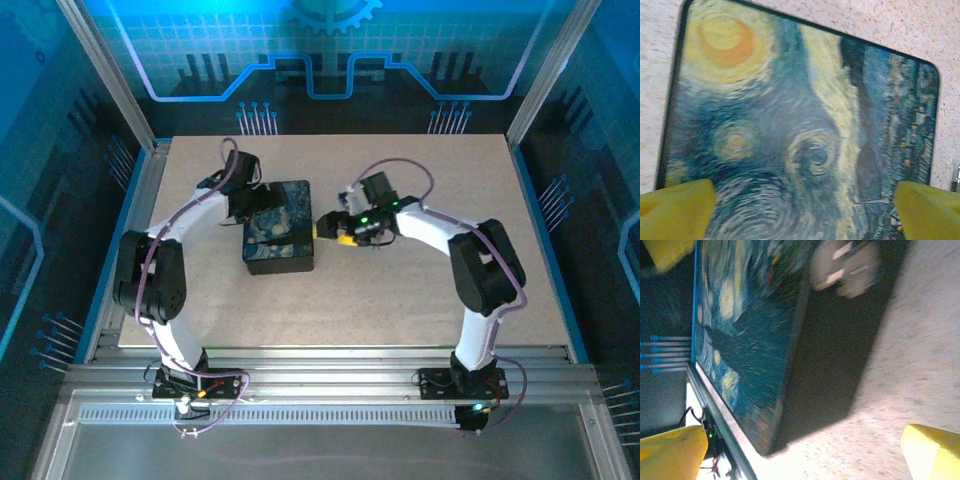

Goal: Unlock the padlock with the key

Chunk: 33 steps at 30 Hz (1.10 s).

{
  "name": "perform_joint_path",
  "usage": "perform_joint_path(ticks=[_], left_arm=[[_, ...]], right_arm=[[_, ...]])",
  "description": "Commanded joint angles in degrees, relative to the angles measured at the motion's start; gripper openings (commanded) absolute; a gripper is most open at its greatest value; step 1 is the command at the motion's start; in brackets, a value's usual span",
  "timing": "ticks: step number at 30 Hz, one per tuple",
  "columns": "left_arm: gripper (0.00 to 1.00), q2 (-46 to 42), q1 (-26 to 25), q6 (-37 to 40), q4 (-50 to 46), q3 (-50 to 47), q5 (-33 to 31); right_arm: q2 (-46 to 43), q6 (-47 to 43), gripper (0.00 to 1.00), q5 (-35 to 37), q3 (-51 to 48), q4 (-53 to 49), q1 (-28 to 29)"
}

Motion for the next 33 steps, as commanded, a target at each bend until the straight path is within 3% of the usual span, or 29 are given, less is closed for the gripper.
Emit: perform_joint_path(ticks=[1, 4, 8, 15, 20, 22, 24, 26, 30, 33], left_arm=[[0.99, -3.6, 3.4, 1.9, -3.2, -4.4, -1.7], [0.99, -6.7, 4.4, 4.7, -0.8, -7.9, -5.2], [0.99, -12.1, 5.7, 9.7, 6.8, -14.4, -10.2], [0.99, -22.6, 6.2, 24.6, 31.3, -32.3, -21.3], [0.99, -21.4, 7.4, 29.8, 48.3, -42.2, -18.9], [0.99, -18.7, 7.4, 32.0, 56.8, -45.4, -16.8], [0.99, -17.6, 8.2, 30.7, 55.9, -44.5, -14.9], [0.99, -17.3, 9.2, 29.1, 64.3, -47.7, -9.6], [0.99, -10.8, 9.6, 29.3, 78.7, -52.3, -8.8], [0.99, -10.9, 9.6, 30.0, 78.1, -52.1, -6.3]], right_arm=[[-6.6, -7.4, 1.0, 3.7, -1.0, -5.6, -5.1], [-10.2, -13.6, 1.0, 9.5, -2.7, -7.9, -9.0], [-15.1, -16.5, 1.0, 15.0, -7.9, -3.3, -14.8], [-20.6, -21.9, 1.0, 30.9, -17.0, 7.2, -18.4], [-24.2, -25.9, 1.0, 35.7, -29.4, 26.0, -19.8], [-23.8, -26.3, 1.0, 34.3, -29.9, 26.1, -21.1], [-23.3, -27.7, 1.0, 34.6, -31.8, 29.8, -21.5], [-23.2, -28.0, 1.0, 33.9, -33.9, 34.1, -22.4], [-22.2, -29.6, 1.0, 33.5, -41.0, 48.1, -22.5], [-20.2, -30.0, 1.0, 33.9, -44.4, 54.7, -22.1]])
